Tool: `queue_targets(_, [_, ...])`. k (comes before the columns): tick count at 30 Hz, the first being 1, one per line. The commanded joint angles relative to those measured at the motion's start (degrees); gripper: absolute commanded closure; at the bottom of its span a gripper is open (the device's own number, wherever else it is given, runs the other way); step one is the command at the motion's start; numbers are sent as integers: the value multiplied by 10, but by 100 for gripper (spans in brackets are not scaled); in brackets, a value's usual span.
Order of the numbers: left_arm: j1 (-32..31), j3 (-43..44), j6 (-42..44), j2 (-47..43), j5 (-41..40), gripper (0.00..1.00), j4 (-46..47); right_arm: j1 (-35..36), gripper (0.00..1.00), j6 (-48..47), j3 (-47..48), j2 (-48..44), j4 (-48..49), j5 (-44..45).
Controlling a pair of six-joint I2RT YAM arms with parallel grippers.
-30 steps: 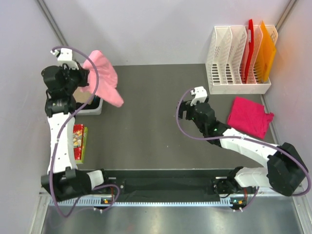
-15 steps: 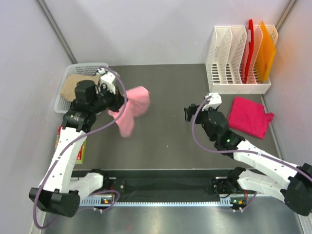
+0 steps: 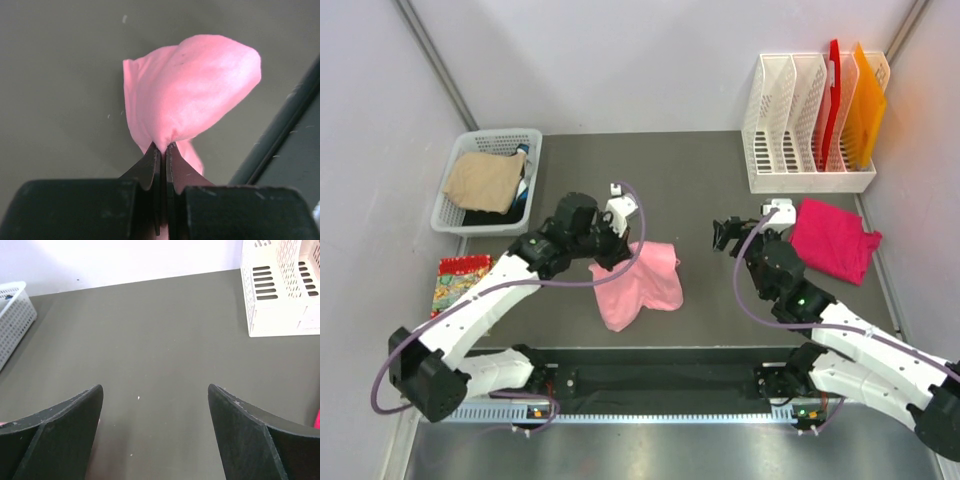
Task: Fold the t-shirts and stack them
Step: Move the tshirt to the center of the board, then flatten out the tshirt
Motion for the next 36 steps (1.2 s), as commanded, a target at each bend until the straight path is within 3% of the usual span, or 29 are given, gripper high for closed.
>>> queue_targets(1, [2,-81,42,35,-115,100,103,11,15,4,10,21,10,8])
queue_targets(5, [42,-121,64,76,-166,100,210,18,14,3,17,50,15,2])
queue_targets(7, [78,-108,61,121,-165,75,244,29,14,-5,26,73,12,-3])
queue_targets(8, [88,-100,57,136,-181,72,255,36,14,-9,29,79,11,-4])
queue_targets(12, [186,-70,30,171,-202,34,298,89,14,-33,53,133,5,1])
queue_targets(15, [214,-85,39,141,-235,28,329,139,14,-60,87,189,-11,-10])
queue_targets(16, [218,-93,46,128,-235,12,331,152,13,-76,99,206,-19,-14])
queue_targets(17, [220,-102,51,112,-232,6,332,164,13,-84,109,225,-25,-21])
queue_targets(22, [228,-161,46,-42,-142,4,250,243,12,-107,180,367,-37,-35])
queue_targets(27, [229,-208,36,-182,-157,5,177,289,12,-102,214,472,-24,-77])
queue_targets(31, [229,-252,37,-206,-206,5,174,314,12,-85,234,520,-11,-104])
queue_targets(36, [233,-289,43,-177,-232,6,216,336,12,-76,259,552,-12,-119])
